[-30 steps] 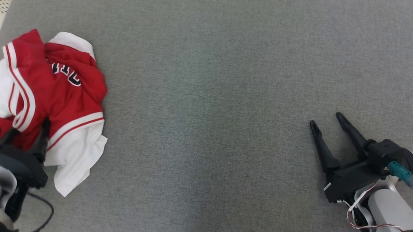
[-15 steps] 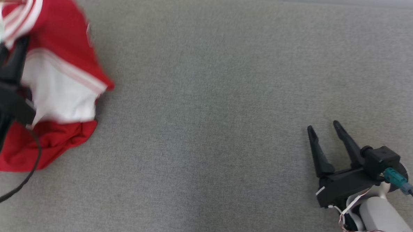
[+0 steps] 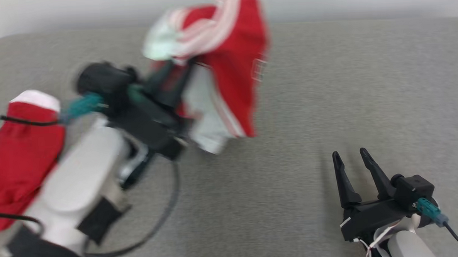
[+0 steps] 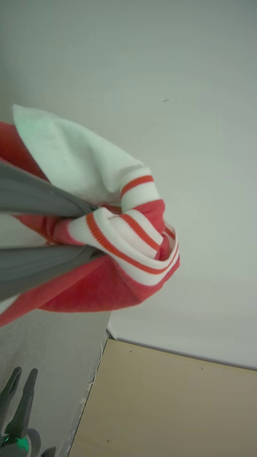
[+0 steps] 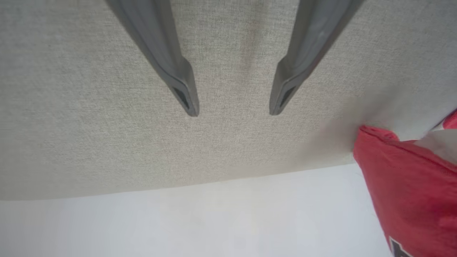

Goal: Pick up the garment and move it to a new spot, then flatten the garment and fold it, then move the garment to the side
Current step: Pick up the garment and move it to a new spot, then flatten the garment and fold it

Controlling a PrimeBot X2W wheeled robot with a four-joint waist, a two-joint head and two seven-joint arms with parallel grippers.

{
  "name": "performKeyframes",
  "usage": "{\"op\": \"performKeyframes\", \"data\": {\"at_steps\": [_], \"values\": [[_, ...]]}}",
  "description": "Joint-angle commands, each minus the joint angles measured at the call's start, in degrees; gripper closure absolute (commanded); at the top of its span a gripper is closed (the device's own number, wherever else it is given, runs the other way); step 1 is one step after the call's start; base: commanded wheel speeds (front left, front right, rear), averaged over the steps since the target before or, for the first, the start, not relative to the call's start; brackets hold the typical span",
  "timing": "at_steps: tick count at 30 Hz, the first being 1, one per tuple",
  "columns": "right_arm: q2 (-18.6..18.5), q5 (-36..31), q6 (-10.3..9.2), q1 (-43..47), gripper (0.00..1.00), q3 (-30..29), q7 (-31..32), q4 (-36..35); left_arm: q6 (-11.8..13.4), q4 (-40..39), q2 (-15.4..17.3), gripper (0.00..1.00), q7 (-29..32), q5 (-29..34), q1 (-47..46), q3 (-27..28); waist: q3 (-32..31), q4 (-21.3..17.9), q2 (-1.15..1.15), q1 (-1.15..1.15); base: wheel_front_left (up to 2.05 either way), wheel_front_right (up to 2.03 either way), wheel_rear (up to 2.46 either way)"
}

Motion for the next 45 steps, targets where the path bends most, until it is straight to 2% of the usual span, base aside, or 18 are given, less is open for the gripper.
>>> {"op": "performKeyframes", "data": {"at_steps": [1,2,3,5,10,11,15,21,26,32,39,45], "values": [[0.20,0.31,-0.04,0.44,0.00,-0.06,-0.02,0.07,0.05,-0.27,-0.67,1.00,-0.37,-0.25,0.39,-0.34,-0.82,-4.44,0.00,0.00,0.00,0.00,0.00],[0.42,0.33,-0.04,0.27,0.00,0.00,-0.03,0.13,0.05,0.35,-3.73,1.00,-0.37,-0.53,0.97,-1.19,-0.79,-6.61,0.00,0.00,0.00,0.00,0.00],[0.42,0.33,-0.04,0.27,0.00,0.00,-0.03,0.13,0.05,0.35,-3.73,1.00,-0.37,-0.53,0.97,-1.19,-0.79,-6.61,0.00,0.00,0.00,0.00,0.00],[1.00,0.47,-0.04,0.30,0.00,0.35,-0.02,0.18,0.05,2.92,-6.80,1.00,-0.35,-0.15,2.90,-1.81,-0.87,-9.72,0.00,0.00,0.00,0.00,0.00],[1.22,0.63,-0.04,0.53,0.00,0.32,-0.02,0.09,0.05,7.42,-9.18,1.00,-0.32,-1.26,5.33,-1.59,-0.27,-12.01,0.00,0.00,0.00,0.00,0.00],[1.24,0.74,-0.04,0.26,0.00,0.27,-0.02,-0.12,0.05,8.87,-8.75,0.00,-0.32,-0.36,7.45,-0.44,0.28,-12.52,0.00,0.00,0.00,0.00,0.00],[1.48,0.74,-0.04,-0.07,0.00,-0.29,-0.02,-0.26,0.05,11.38,-7.74,0.00,-0.24,1.62,10.87,1.59,0.70,-12.44,0.00,0.00,0.00,0.00,0.00],[1.39,0.39,-0.04,-0.65,0.00,-0.53,-0.02,-0.93,0.06,12.84,-8.50,0.00,-0.25,9.43,18.29,12.48,0.40,-9.91,0.00,0.00,0.00,0.00,0.00],[1.10,0.24,-0.04,-1.26,0.00,0.85,-0.02,-1.83,0.91,9.36,-9.97,0.00,-0.25,15.71,25.80,23.23,-1.08,-7.08,0.00,0.00,0.00,0.00,0.00],[0.12,0.45,-0.04,-2.58,0.00,4.41,-0.02,-3.21,2.89,2.75,-11.81,0.00,-0.24,24.22,34.45,32.34,-2.27,-2.73,0.00,0.00,0.00,0.00,0.00],[-0.63,0.64,-0.04,-6.14,0.00,7.07,-0.02,-3.29,1.75,-0.04,-14.22,0.00,-0.25,27.47,40.83,39.30,-2.42,1.75,0.00,0.00,0.00,0.00,0.00],[-1.87,0.23,-0.04,-10.09,0.00,8.21,-0.03,-1.11,1.13,-0.85,-15.61,0.00,-0.25,27.67,44.50,42.55,-2.20,4.95,0.00,0.00,0.00,0.00,0.00]]}}
